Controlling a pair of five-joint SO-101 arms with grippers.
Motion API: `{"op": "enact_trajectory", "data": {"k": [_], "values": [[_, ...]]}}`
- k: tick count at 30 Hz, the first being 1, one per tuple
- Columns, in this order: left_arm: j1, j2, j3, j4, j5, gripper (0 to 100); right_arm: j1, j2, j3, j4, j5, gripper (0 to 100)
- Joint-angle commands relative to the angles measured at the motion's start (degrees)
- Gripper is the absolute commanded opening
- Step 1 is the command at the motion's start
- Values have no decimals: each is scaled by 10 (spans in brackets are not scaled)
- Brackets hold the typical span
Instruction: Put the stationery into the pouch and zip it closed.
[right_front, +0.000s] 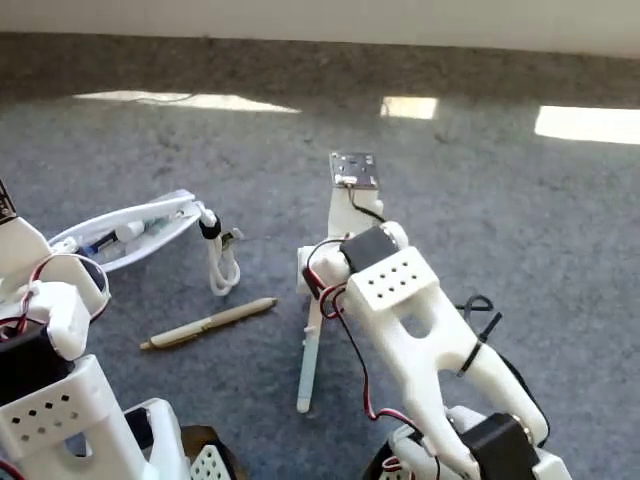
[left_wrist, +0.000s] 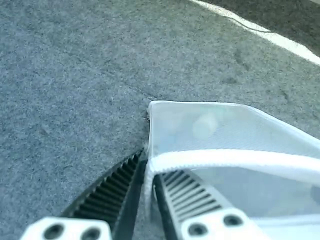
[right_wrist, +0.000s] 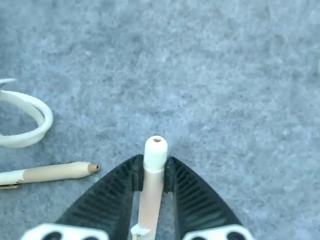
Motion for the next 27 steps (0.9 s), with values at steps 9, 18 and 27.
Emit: {"op": "enact_trajectory", "data": {"k": [9, 18, 27], "values": [[-7, -10, -4, -9, -2, 7, 4, -149, 25, -1, 6, 5], [-7, -10, -4, -9, -2, 7, 3, -299, 75, -2, 6, 5], [-7, -10, -4, -9, -2, 7, 1, -459, 118, -4, 6, 5]]}}
